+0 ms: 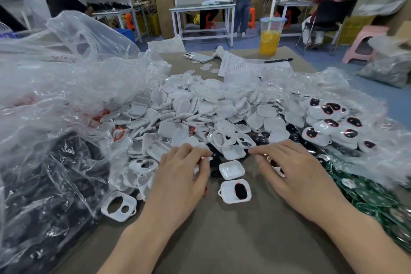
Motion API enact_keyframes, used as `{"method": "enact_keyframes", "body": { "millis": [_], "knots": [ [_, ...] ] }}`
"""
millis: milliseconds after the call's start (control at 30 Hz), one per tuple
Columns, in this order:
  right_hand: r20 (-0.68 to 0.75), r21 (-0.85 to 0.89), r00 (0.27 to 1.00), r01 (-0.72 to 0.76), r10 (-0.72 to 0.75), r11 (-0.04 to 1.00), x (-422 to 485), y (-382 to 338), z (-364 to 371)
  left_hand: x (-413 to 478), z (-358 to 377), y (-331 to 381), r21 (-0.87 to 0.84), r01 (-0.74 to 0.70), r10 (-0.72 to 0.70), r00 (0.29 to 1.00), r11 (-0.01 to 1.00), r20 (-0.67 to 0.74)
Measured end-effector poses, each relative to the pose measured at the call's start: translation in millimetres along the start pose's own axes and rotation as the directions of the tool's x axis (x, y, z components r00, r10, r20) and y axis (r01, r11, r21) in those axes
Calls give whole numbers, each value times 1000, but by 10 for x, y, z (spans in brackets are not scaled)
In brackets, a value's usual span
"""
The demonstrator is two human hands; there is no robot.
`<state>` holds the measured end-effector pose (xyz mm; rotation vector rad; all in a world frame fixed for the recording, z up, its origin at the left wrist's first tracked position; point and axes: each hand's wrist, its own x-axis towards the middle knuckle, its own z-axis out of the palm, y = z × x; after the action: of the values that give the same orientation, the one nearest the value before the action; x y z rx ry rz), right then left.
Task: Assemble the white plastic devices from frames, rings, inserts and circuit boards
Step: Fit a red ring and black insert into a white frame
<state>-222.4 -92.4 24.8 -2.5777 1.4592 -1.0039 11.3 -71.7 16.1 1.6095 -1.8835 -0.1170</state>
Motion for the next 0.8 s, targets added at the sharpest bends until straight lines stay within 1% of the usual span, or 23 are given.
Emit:
{"method": "enact_keyframes", "body": {
  "millis": [133, 267, 333, 400, 467, 600, 700, 800],
  "knots": [
    [-27, -64, 995, -97, 96, 993, 9, 58, 57, -12, 29, -12, 136, -68, 53, 992, 988, 114],
    [-143, -62, 974, -184, 174, 981, 24, 114, 70, -7, 46, -31, 191, -89, 66, 991, 978, 120],
    [-164, -77, 968, -206, 192, 976, 30, 144, 60, 1, 53, -30, 196, -94, 73, 991, 976, 113],
    [-140, -70, 966, -227, 215, 971, 29, 165, 54, 7, 57, -31, 191, -92, 70, 990, 977, 121],
    [-116, -22, 962, -249, 245, 968, 28, 165, 53, 12, 47, -40, 171, -76, 49, 987, 982, 152],
    [-128, 23, 959, -251, 252, 968, 48, 155, 50, 15, 22, -54, 138, -91, 65, 981, 986, 185],
    [-78, 37, 961, -261, 264, 965, 58, 168, 47, 25, -11, -53, 126, -119, 89, 971, 985, 221],
    [-17, 34, 962, -272, 272, 962, 59, 181, 44, 36, -31, -49, 119, -116, 85, 968, 986, 237]
  ]
}}
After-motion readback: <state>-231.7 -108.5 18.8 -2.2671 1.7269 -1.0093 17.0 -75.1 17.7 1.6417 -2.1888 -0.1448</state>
